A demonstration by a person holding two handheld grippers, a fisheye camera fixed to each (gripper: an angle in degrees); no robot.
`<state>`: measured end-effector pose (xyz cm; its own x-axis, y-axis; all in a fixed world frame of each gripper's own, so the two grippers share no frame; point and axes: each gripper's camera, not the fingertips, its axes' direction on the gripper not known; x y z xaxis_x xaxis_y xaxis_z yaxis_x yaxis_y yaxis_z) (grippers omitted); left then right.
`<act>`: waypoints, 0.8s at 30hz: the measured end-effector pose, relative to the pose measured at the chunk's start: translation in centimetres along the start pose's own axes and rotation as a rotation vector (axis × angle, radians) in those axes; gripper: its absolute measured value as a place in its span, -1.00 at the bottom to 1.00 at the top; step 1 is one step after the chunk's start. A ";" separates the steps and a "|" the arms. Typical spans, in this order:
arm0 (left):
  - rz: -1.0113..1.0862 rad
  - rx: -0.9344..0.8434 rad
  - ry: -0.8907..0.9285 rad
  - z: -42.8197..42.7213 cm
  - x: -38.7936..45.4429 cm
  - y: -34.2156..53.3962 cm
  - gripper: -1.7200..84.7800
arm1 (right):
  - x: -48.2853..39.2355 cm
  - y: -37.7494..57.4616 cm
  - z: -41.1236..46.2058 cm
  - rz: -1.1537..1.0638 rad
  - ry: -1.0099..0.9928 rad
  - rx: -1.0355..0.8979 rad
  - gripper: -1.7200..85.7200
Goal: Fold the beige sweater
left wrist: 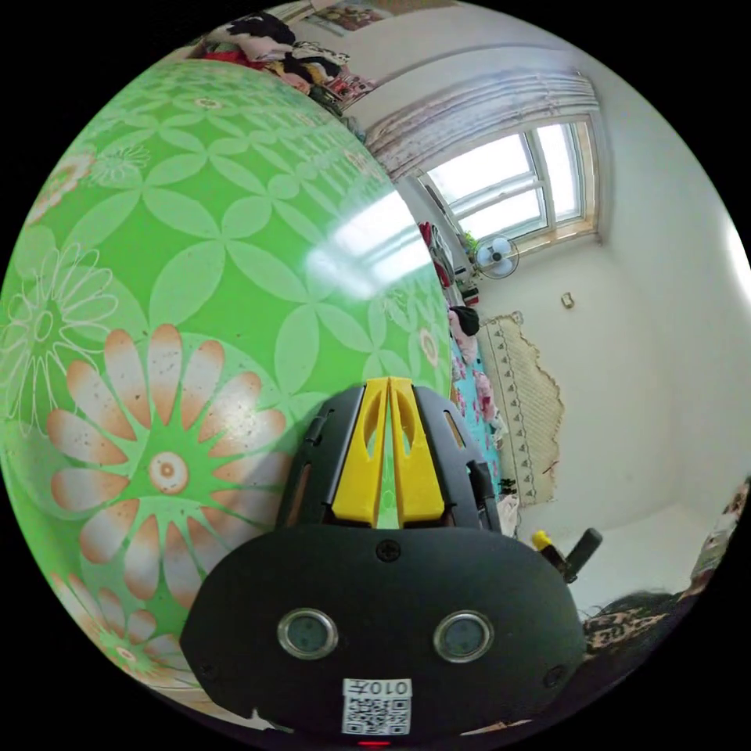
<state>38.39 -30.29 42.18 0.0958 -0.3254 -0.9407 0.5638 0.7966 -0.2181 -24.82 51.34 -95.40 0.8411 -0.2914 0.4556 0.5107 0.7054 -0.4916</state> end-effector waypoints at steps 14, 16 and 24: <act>-0.003 0.013 0.006 1.1 0.7 -2.5 -0.97 | 1.0 -15.8 5.9 -0.240 -0.431 0.022 -0.91; 0.023 0.022 -0.029 1.3 1.4 -2.6 -0.97 | -2.0 -17.9 5.3 -0.367 -0.144 0.116 -0.90; -0.033 0.012 0.035 2.3 0.7 -3.8 -0.97 | 1.4 -29.5 13.5 -0.475 0.083 0.016 -0.89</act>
<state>38.20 -34.69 42.98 0.0483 -0.3334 -0.9415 0.5762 0.7793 -0.2464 -41.16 38.82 -70.28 0.5270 -0.6341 0.5658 0.8397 0.4912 -0.2316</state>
